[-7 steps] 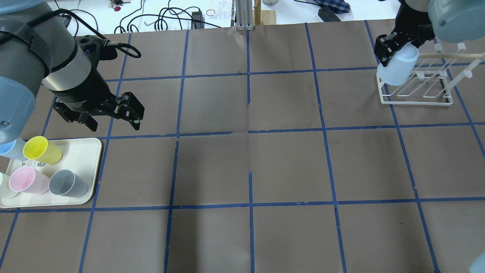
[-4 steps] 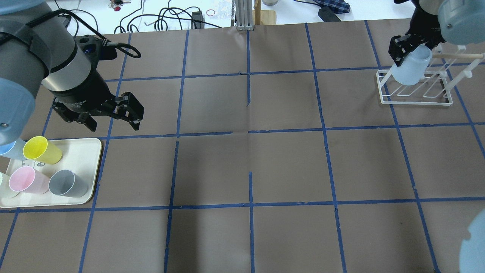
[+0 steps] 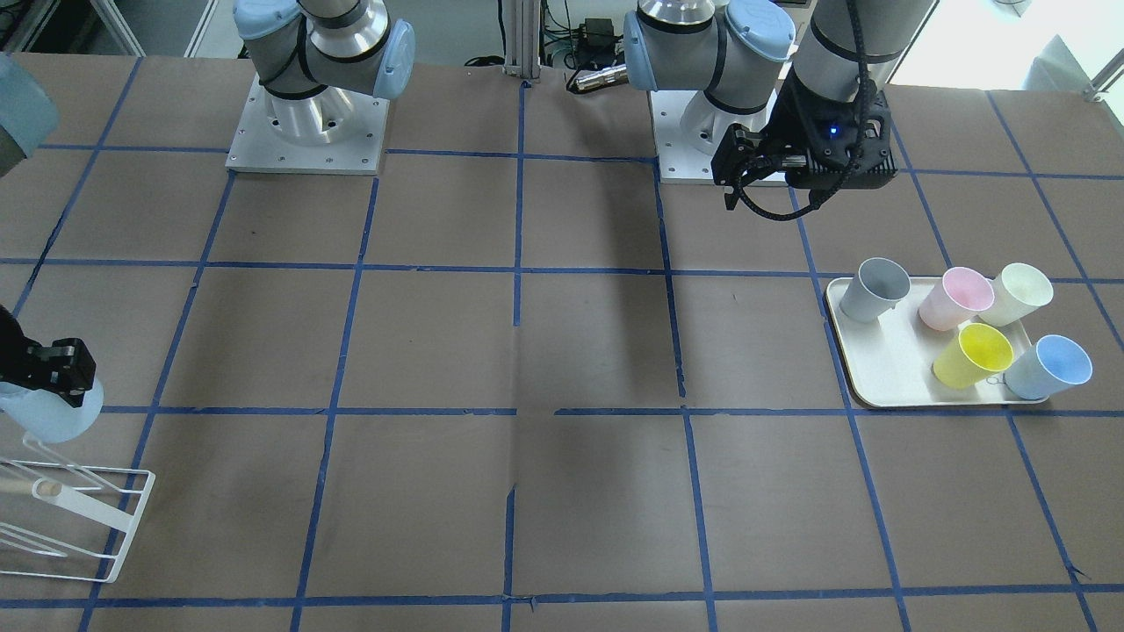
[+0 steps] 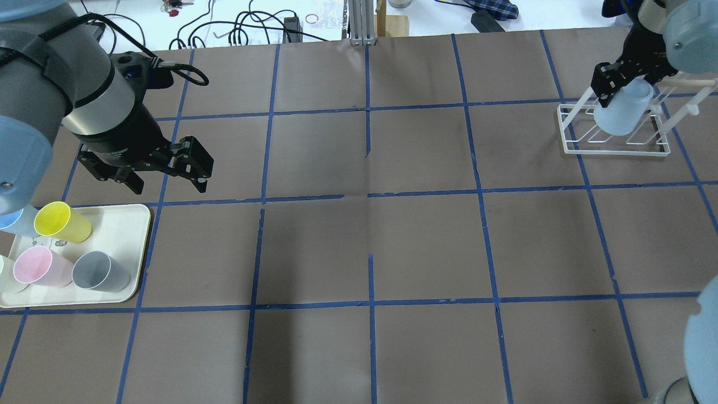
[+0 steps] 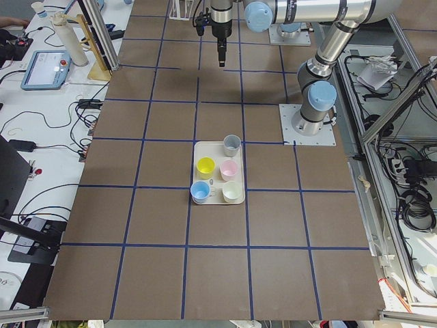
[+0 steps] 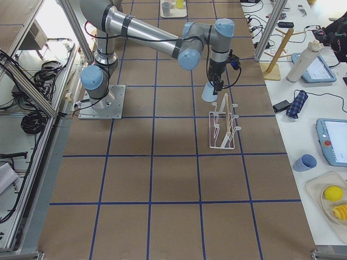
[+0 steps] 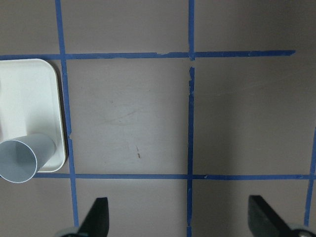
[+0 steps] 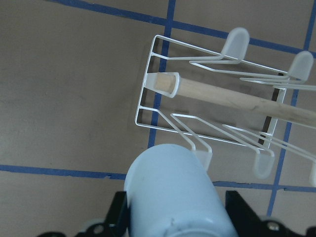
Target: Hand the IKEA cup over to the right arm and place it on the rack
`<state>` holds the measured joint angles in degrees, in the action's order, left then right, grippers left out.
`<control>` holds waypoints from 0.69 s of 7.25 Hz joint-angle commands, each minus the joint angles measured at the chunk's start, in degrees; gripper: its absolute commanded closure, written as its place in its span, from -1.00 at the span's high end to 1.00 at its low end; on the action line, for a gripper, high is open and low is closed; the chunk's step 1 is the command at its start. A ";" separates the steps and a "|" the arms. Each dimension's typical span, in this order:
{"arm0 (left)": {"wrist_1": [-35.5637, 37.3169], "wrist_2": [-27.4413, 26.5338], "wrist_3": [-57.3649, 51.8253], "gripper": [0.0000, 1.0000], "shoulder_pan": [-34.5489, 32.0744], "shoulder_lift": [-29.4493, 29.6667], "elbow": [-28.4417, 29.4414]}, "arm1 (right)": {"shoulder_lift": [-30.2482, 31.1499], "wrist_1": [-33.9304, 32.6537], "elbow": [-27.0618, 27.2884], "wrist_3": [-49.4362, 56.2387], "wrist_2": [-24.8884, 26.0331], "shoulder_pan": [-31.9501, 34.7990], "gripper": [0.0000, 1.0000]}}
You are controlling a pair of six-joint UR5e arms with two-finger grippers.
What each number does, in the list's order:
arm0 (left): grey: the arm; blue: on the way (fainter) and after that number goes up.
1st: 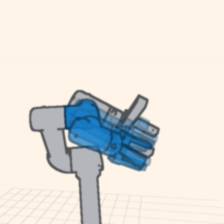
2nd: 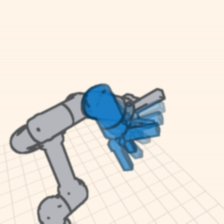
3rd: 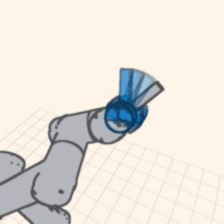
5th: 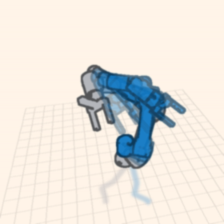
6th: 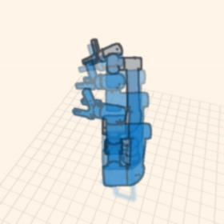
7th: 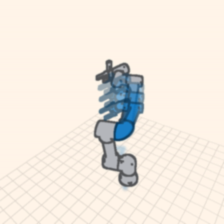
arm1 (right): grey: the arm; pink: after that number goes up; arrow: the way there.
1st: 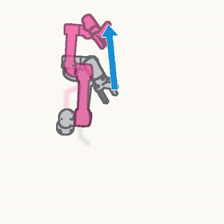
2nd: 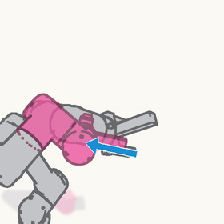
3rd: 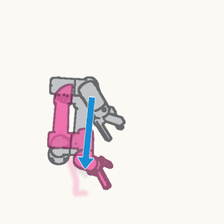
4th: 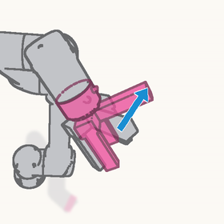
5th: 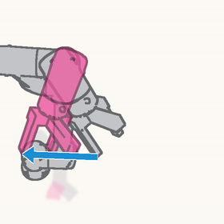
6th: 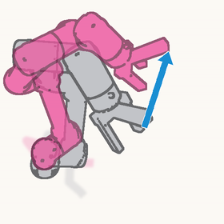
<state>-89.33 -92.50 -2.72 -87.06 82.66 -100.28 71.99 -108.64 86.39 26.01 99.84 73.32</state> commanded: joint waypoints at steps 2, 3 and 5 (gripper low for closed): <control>0.03 0.04 -0.18 1.00 0.05 0.31 0.09 | -1.67 -1.65 -0.08 0.00 0.09 -0.81 -0.24; 0.12 -0.05 -0.18 1.00 0.05 0.40 0.17 | -2.28 -1.66 -0.08 0.00 0.01 -0.81 -0.23; 0.12 -0.05 -0.18 1.00 0.05 0.31 0.17 | -3.60 -3.76 -0.08 0.00 0.09 -0.81 -0.23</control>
<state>-89.26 -92.54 -2.90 -87.04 82.93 -100.16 69.16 -111.49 86.31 26.02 99.91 72.52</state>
